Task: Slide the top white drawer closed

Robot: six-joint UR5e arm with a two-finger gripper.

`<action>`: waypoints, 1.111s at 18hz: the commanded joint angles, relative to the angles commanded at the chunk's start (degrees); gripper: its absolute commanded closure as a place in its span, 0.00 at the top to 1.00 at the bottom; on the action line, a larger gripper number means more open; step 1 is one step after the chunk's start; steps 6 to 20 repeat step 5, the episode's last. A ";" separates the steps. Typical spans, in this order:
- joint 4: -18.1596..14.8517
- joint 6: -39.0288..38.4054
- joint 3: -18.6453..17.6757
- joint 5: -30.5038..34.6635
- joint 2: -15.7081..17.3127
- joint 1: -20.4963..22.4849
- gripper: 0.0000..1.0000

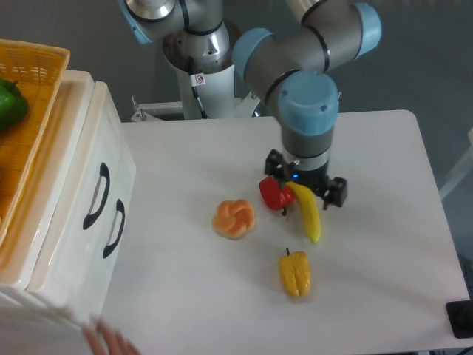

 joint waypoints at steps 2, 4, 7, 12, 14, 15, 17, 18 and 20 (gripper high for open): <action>1.48 1.69 0.00 -0.09 -0.09 2.20 1.00; 2.11 1.86 0.00 -0.09 0.00 4.22 1.00; 2.11 1.87 0.09 -0.70 0.09 4.93 1.00; 2.11 1.87 0.09 -0.70 0.09 4.93 1.00; 2.11 1.87 0.09 -0.70 0.09 4.93 1.00; 2.11 1.87 0.09 -0.70 0.09 4.93 1.00; 2.11 1.87 0.09 -0.70 0.09 4.93 1.00; 2.11 1.87 0.09 -0.70 0.09 4.93 1.00; 2.11 1.87 0.09 -0.70 0.09 4.93 1.00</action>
